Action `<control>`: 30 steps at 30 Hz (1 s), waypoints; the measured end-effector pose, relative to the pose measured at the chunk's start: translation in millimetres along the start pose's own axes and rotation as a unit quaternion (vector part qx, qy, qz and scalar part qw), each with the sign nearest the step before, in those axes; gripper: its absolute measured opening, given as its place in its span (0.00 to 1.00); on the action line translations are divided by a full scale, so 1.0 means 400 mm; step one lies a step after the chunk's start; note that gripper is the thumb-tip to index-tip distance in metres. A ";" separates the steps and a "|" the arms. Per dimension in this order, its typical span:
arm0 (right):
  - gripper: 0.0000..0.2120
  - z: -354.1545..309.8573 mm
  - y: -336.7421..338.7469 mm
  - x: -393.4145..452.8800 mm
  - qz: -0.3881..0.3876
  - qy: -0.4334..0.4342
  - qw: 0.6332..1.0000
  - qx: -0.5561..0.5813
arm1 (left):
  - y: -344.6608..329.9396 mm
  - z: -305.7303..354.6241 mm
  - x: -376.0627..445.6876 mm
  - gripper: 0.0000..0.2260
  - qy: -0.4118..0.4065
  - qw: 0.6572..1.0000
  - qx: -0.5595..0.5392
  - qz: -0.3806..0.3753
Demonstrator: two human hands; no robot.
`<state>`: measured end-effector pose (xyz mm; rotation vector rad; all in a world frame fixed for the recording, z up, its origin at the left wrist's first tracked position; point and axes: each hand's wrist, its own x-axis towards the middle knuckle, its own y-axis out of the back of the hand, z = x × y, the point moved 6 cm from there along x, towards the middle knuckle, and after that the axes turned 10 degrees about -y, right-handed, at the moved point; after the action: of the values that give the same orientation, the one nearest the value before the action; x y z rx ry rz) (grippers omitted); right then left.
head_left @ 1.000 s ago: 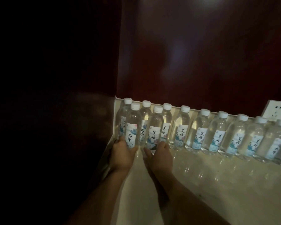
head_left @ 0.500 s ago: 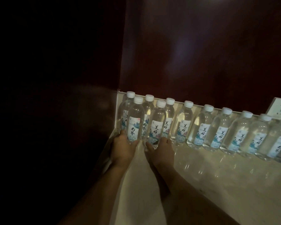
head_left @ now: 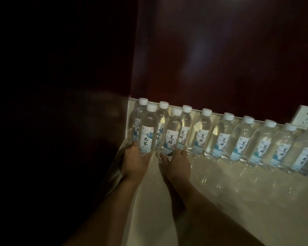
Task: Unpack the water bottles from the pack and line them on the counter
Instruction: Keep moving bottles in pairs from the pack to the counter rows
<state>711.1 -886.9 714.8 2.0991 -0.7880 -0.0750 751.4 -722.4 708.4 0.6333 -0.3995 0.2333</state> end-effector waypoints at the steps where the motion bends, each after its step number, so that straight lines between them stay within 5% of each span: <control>1: 0.26 -0.001 0.002 0.000 0.000 -0.001 1.000 -0.001 | 0.003 0.005 0.000 0.19 -0.001 1.000 0.002 0.000; 22: 0.22 -0.004 0.012 -0.010 -0.002 0.003 1.000 0.006 | 0.020 0.027 -0.012 0.17 0.000 0.999 0.039 -0.026; 30: 0.19 -0.010 0.018 -0.021 -0.018 -0.003 1.000 0.013 | 0.043 0.034 -0.048 0.27 0.014 1.000 -0.007 0.001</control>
<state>702.0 -882.6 720.7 2.1379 -0.7593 -0.0911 724.6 -719.1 719.1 0.6159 -0.3749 0.2406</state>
